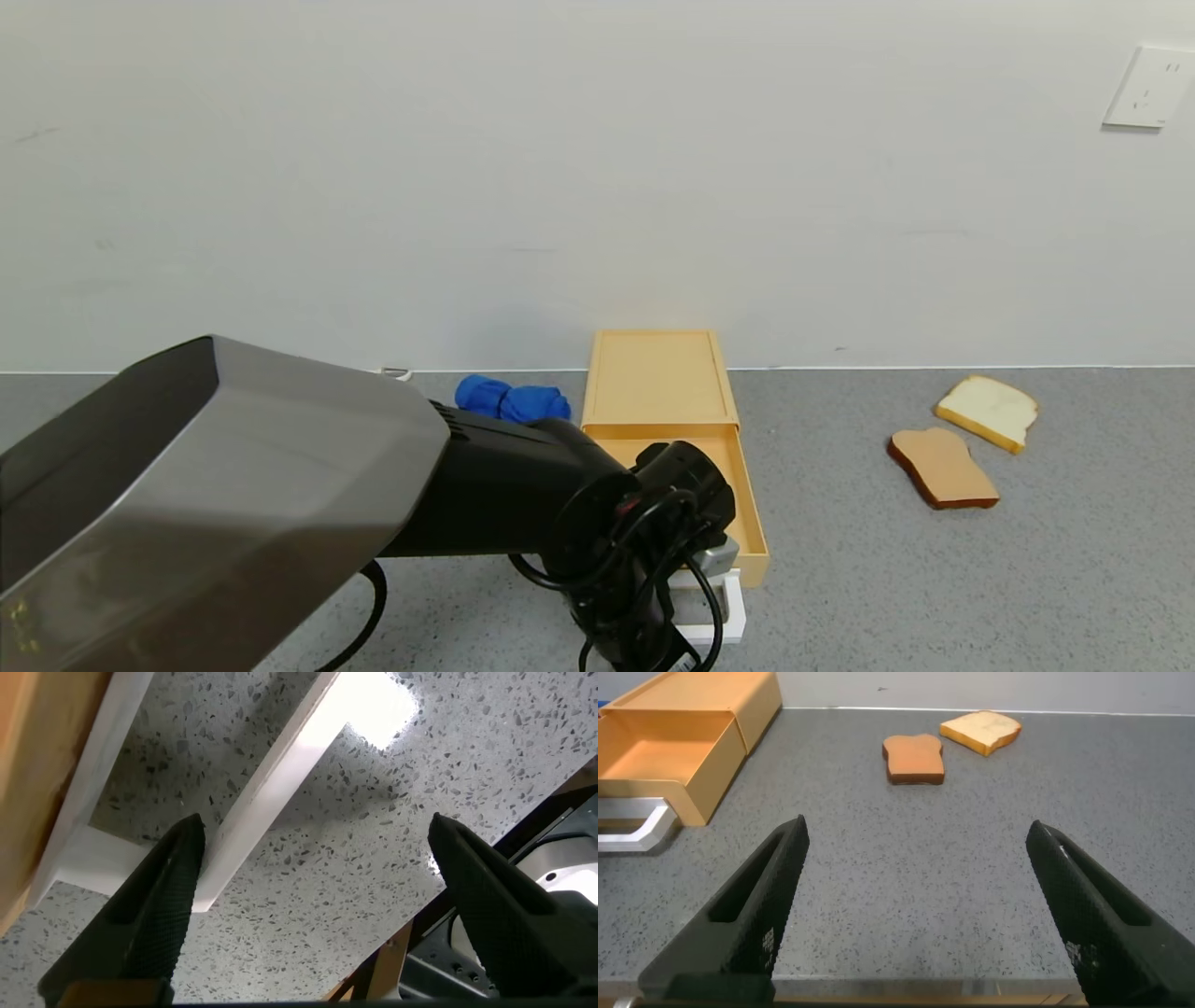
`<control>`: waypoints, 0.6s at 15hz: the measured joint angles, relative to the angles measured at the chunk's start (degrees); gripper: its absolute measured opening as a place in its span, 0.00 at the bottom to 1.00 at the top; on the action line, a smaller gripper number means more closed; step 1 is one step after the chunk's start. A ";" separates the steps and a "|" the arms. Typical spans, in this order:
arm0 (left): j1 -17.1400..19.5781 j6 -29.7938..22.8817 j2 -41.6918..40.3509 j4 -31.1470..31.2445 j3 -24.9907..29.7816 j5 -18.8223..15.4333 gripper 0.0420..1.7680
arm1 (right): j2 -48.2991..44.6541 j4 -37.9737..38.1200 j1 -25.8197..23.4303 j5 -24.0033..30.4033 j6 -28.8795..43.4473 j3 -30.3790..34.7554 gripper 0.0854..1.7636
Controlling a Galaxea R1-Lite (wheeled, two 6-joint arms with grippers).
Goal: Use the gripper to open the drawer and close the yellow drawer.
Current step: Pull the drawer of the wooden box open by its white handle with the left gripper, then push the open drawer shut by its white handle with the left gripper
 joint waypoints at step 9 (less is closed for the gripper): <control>-0.44 -0.82 -7.66 1.32 -0.33 0.06 0.97 | 0.00 0.00 0.00 0.04 -0.04 0.00 0.97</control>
